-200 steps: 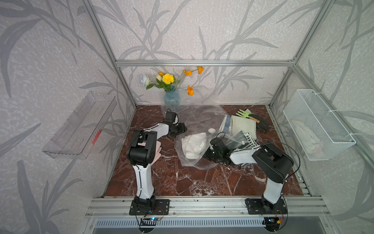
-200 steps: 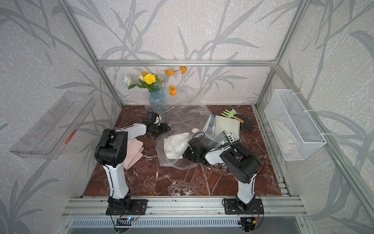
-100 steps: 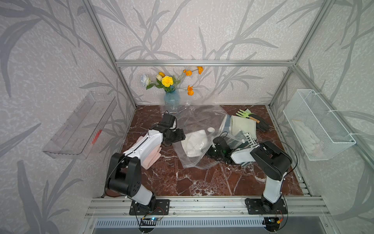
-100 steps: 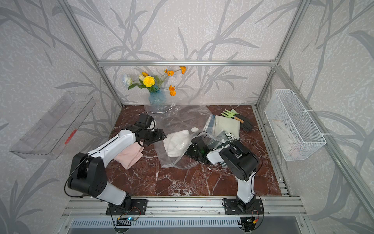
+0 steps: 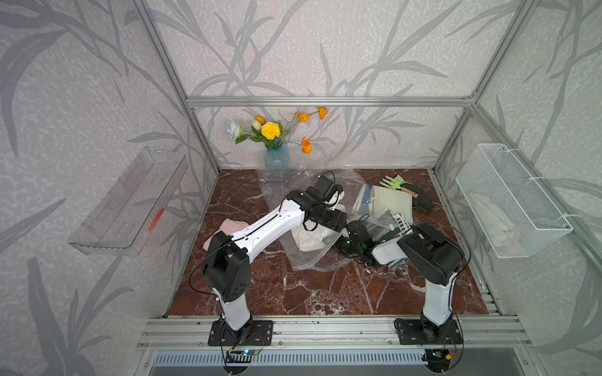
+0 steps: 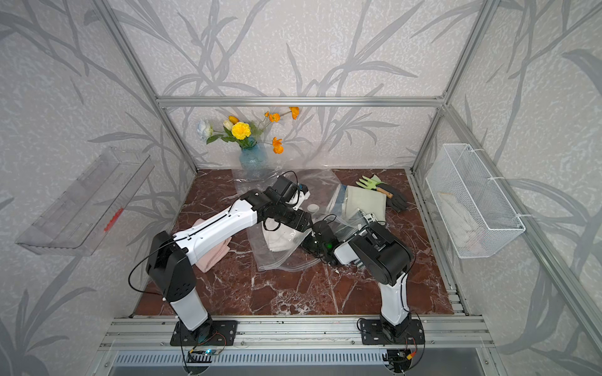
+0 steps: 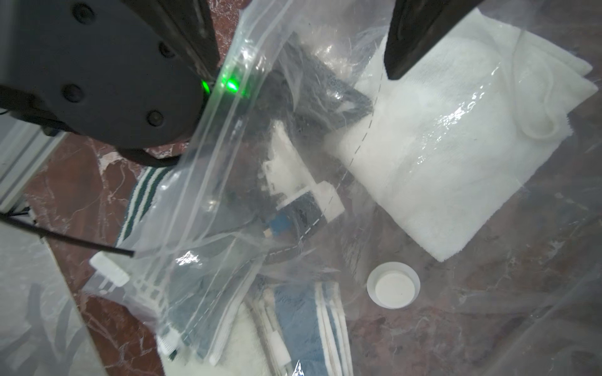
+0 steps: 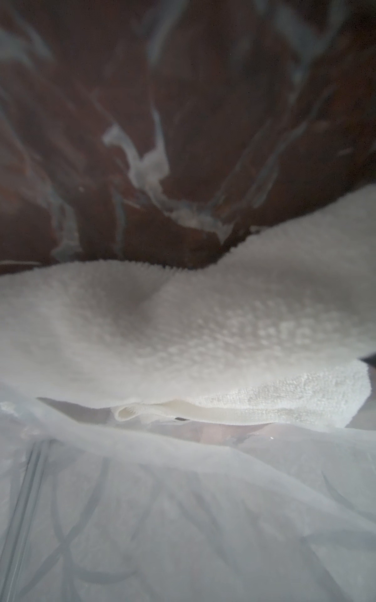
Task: Place the folded towel into the vacuum bag
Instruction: Place the towel in the vacuum bag.
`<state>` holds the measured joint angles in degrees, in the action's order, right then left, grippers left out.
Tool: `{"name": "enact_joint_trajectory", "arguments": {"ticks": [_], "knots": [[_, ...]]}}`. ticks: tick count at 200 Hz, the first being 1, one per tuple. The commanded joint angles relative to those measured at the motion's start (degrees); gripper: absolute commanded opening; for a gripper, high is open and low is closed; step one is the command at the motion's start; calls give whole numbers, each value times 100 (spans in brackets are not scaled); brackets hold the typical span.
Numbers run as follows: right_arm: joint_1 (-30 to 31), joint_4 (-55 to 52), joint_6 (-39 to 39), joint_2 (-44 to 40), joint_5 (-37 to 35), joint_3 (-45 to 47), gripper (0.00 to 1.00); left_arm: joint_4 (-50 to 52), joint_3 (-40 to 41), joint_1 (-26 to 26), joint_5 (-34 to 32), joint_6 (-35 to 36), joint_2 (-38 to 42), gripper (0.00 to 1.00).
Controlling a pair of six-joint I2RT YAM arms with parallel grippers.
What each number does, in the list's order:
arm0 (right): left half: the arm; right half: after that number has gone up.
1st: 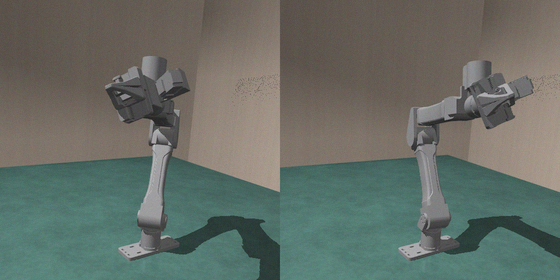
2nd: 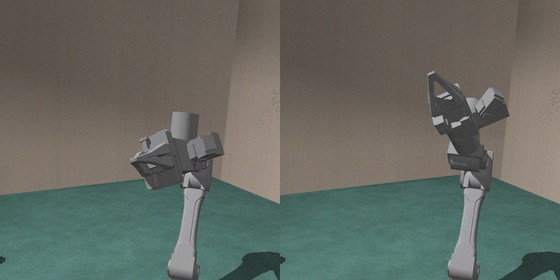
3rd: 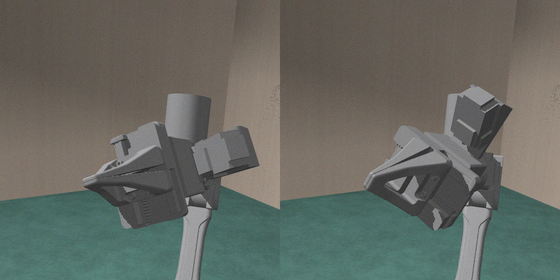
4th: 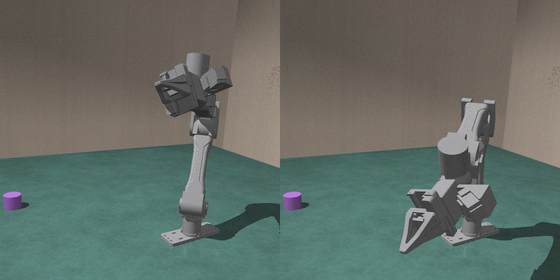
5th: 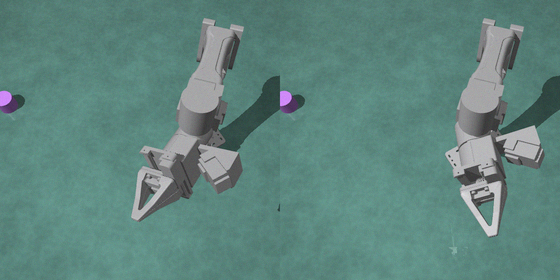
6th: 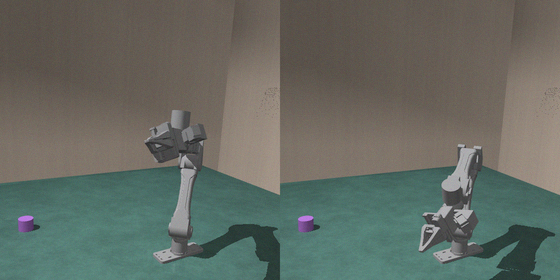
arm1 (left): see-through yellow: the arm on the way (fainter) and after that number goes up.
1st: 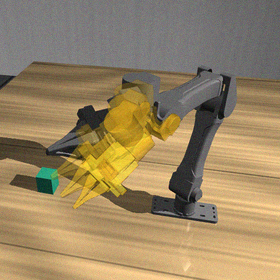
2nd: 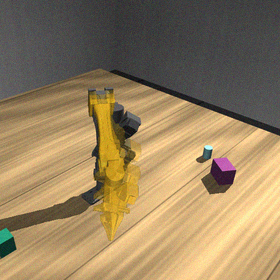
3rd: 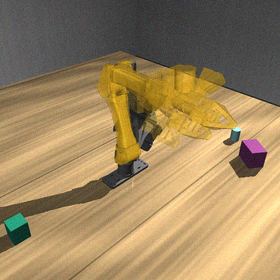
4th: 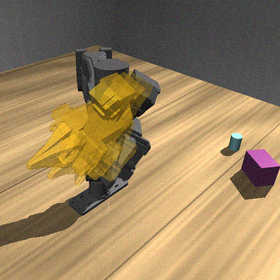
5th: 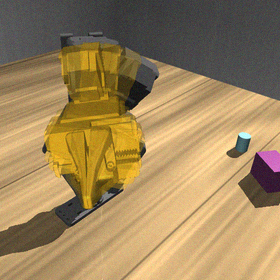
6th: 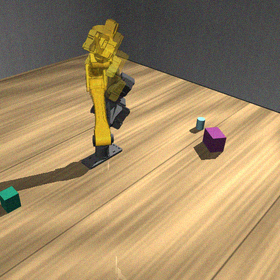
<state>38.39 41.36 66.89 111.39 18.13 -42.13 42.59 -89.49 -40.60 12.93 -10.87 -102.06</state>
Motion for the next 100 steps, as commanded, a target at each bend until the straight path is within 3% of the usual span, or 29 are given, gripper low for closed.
{"name": "enact_joint_trajectory", "arguments": {"ticks": [1,44,100], "knots": [[-25,-26,60,119,67,63,21,459,-129,-53,-506,549,-150,81],[-42,-28,33,162,112,29,21,432,-394,-116,-781,836,-473,76],[-141,62,119,211,142,114,21,686,-522,-238,-595,796,-135,87]]}}
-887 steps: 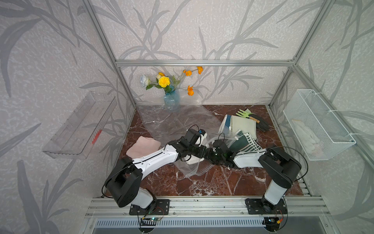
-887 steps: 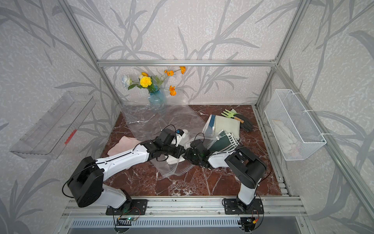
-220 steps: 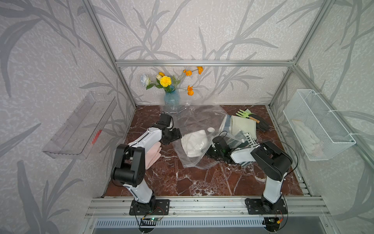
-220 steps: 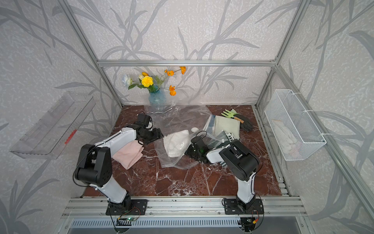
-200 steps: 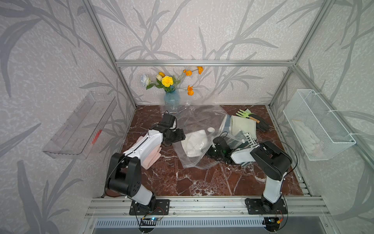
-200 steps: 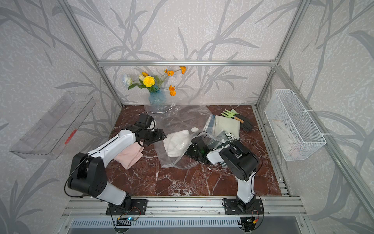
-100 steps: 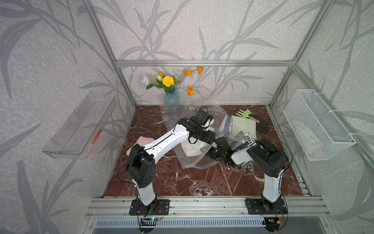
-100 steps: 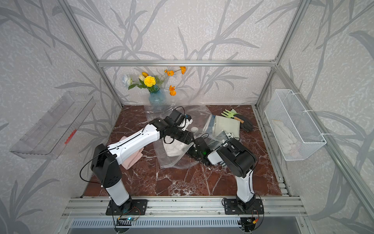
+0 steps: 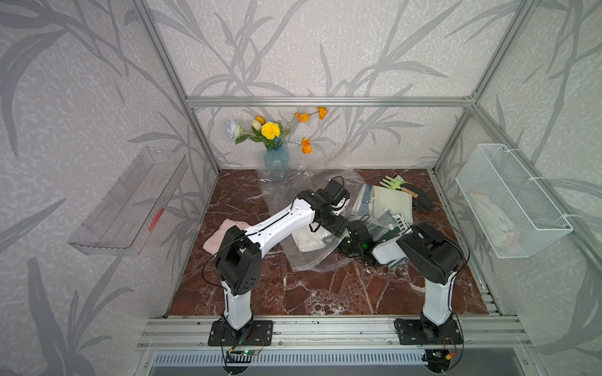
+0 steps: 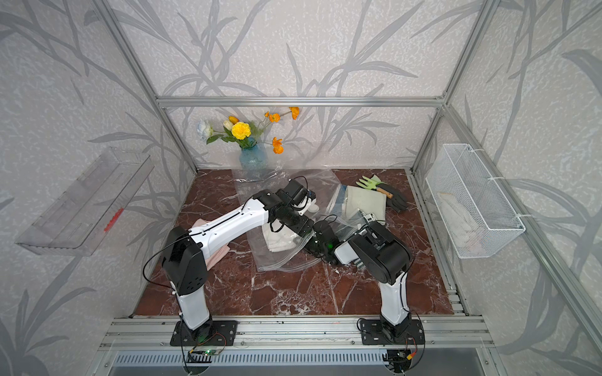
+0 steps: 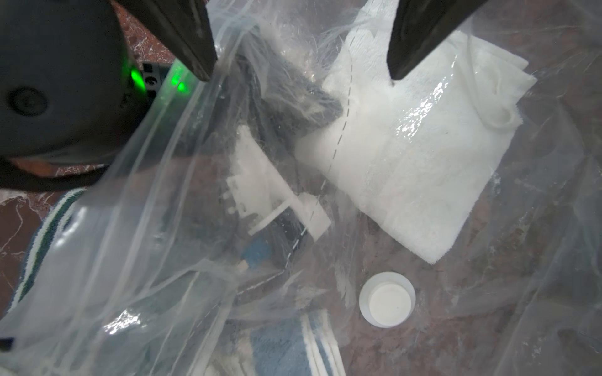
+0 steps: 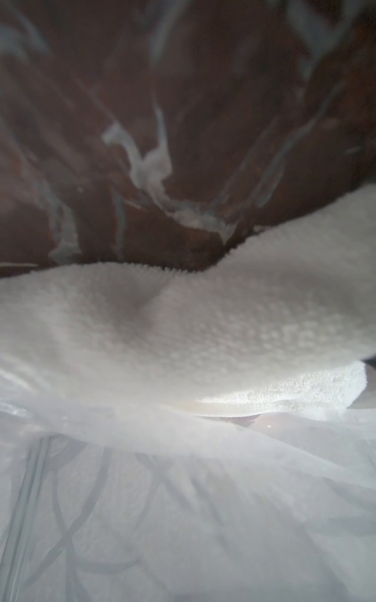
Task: Place the folded towel into the vacuum bag
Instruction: Place the towel in the vacuum bag.
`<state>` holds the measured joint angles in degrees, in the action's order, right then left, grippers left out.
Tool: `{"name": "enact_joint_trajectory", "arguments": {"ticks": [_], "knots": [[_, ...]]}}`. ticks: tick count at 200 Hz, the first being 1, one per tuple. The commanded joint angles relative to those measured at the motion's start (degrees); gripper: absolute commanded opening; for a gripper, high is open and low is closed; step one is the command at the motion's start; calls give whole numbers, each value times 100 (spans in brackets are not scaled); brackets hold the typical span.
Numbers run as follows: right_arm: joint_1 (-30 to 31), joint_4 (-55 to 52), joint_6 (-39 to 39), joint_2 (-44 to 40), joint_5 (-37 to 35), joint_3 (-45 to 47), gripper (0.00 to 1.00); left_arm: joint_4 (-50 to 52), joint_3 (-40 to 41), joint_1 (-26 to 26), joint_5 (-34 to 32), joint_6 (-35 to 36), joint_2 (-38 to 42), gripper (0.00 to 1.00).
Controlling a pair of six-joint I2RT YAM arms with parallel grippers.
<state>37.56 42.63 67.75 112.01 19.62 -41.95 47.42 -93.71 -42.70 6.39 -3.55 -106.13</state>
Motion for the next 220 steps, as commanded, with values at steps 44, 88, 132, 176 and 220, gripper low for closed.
{"name": "enact_joint_trajectory", "arguments": {"ticks": [44,88,132,176,220], "knots": [[-108,-62,22,129,16,106,21,183,-157,-82,761,-118,267,89],[-108,-62,44,153,33,125,21,-22,-11,-86,671,-68,212,88],[-117,272,151,213,66,183,21,-536,177,-98,-442,432,53,71],[-120,381,144,351,58,231,16,-1086,680,-83,-697,386,597,17],[-112,123,-37,544,112,-223,13,-1054,988,-81,-542,179,1035,0]]}}
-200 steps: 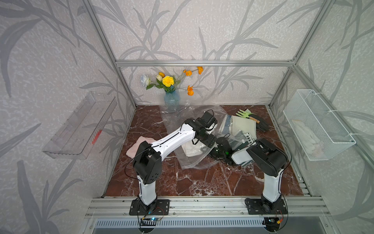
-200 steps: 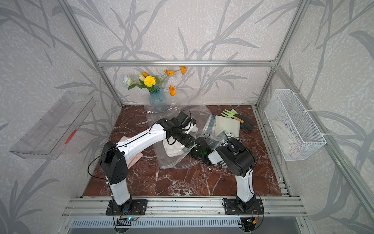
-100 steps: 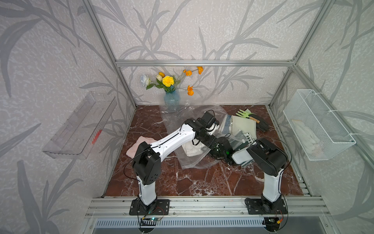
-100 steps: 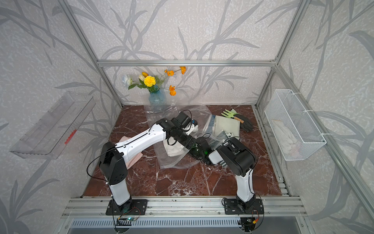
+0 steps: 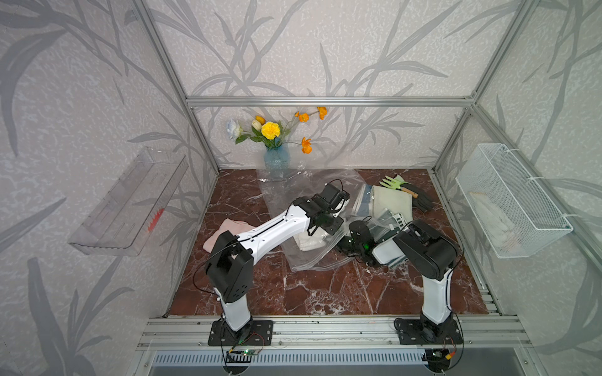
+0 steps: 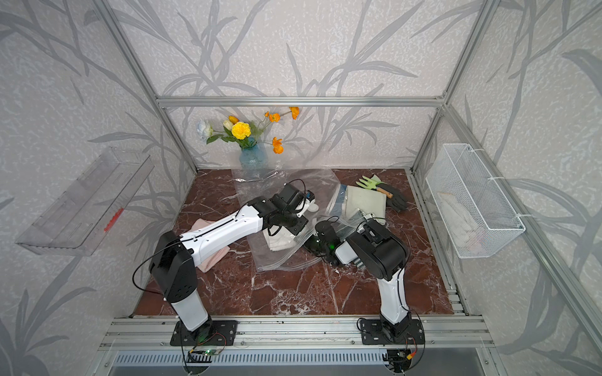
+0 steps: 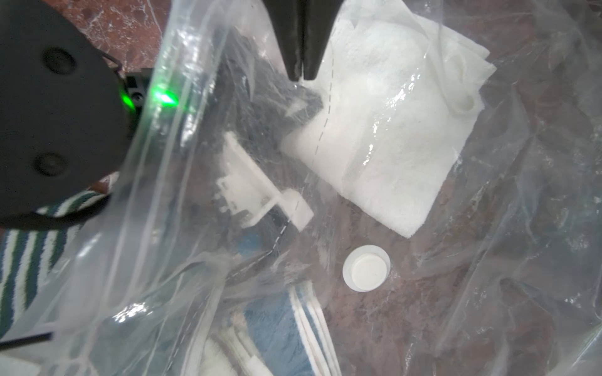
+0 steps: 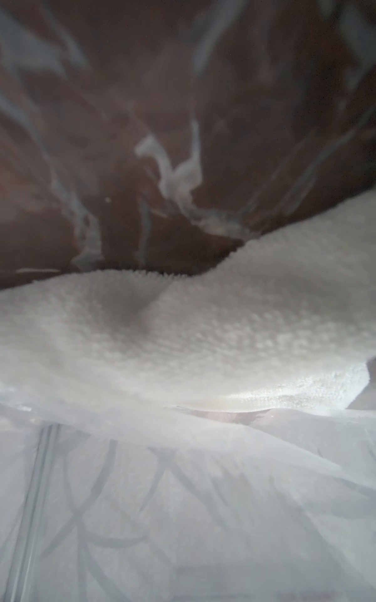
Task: Place the folded towel into the vacuum bag
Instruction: Place the towel in the vacuum bag.
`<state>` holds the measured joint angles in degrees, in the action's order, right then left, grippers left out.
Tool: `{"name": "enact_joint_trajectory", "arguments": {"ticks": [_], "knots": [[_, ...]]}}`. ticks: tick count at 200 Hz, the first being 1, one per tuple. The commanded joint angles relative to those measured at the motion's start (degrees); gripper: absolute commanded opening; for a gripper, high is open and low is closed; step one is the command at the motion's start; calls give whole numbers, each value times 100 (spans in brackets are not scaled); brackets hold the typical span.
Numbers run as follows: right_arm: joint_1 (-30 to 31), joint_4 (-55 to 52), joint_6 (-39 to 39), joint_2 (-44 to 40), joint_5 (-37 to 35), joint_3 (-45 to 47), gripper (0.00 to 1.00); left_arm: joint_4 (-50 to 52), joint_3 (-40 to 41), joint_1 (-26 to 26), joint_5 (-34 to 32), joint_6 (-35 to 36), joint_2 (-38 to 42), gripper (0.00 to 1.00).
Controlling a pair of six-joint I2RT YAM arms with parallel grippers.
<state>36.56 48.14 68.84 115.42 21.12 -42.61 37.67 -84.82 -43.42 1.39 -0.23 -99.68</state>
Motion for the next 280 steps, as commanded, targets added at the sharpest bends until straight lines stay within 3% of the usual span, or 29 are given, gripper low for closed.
{"name": "enact_joint_trajectory", "arguments": {"ticks": [1,11,26,51,103,122,155,167,184,201,223,280], "knots": [[-14,-428,-149,193,-38,-159,13,-69,98,-9,-37,-157,398,0],[-23,-473,-186,128,-54,-131,13,58,54,-9,69,-208,468,11],[-33,-507,-240,-13,-115,-27,13,168,109,-9,606,-233,573,44],[-65,-397,-168,-95,-101,156,13,-223,522,-43,1213,-302,641,78],[-69,-360,-122,-96,-32,164,13,-602,400,-121,932,-62,214,84],[-65,-337,-103,-99,-29,177,13,-669,326,-203,709,67,33,83],[-67,-178,3,-55,-21,222,13,-762,190,-228,-436,353,-227,74],[-69,-165,3,-58,-21,231,13,-852,150,-228,-778,399,-234,64],[-69,-165,0,-69,-34,266,13,-963,114,-229,-1073,394,-57,40],[-78,-156,-16,-72,-72,331,13,-1110,224,-224,-878,265,320,15],[-46,-249,-108,-25,-82,205,13,-1322,616,-224,-215,115,744,2],[293,-507,-396,373,36,-957,8,-1656,1264,-90,234,-133,1038,0]]}}
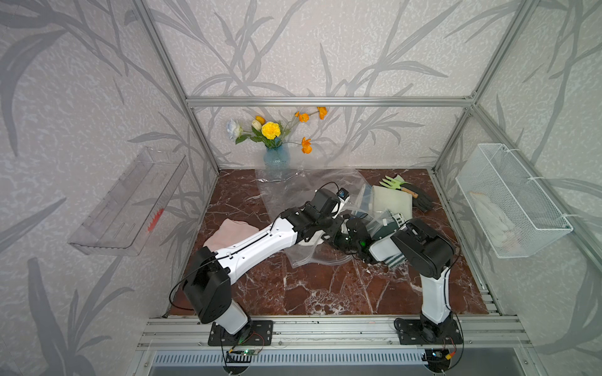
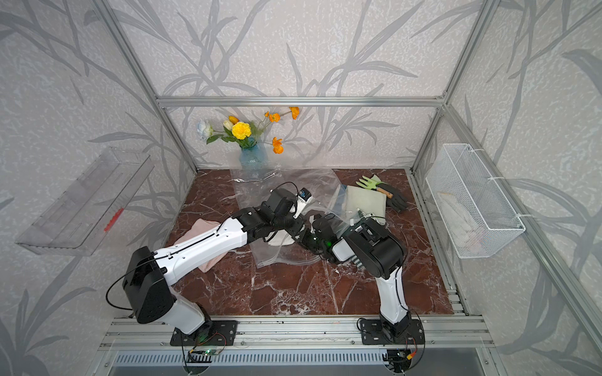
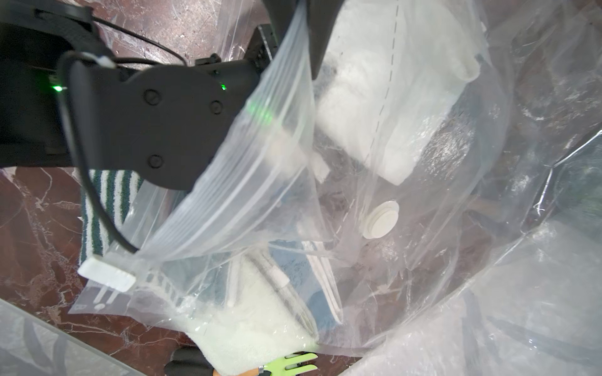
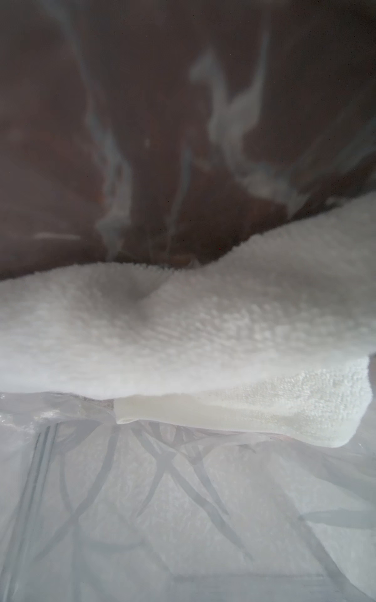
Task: Place the folded towel into the vacuum bag
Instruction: Place the towel in the vacuum bag.
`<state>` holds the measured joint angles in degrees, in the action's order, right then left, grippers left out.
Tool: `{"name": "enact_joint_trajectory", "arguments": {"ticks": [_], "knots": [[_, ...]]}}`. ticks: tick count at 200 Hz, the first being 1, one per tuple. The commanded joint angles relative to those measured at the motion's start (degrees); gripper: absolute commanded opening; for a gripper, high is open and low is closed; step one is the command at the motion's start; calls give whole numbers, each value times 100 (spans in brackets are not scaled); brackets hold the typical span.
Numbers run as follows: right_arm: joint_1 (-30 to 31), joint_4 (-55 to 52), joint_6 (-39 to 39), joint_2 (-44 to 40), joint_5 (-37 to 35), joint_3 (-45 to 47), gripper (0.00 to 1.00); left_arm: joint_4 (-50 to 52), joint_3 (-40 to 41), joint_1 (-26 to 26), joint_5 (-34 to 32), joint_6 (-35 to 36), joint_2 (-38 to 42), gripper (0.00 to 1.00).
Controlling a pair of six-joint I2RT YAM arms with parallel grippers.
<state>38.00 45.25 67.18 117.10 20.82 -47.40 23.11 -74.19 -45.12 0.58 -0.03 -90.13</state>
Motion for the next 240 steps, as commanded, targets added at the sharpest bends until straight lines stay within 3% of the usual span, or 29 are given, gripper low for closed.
{"name": "enact_joint_trajectory", "arguments": {"ticks": [1,31,84,190,208,240], "knots": [[152,-219,-235,207,78,-502,8,-197,203,86,322,-154,83,0],[208,-567,-405,366,299,-1053,8,-188,280,169,468,-215,88,0],[242,-325,-100,1020,188,-1703,9,-296,300,179,721,-304,54,0],[366,-1016,-76,1736,19,-3120,16,-289,377,188,1555,-413,208,3],[369,-1172,-86,1735,105,-3193,24,-176,423,190,1440,-420,189,9],[278,-985,66,928,87,-1986,53,-58,661,264,1156,-711,428,36]]}}
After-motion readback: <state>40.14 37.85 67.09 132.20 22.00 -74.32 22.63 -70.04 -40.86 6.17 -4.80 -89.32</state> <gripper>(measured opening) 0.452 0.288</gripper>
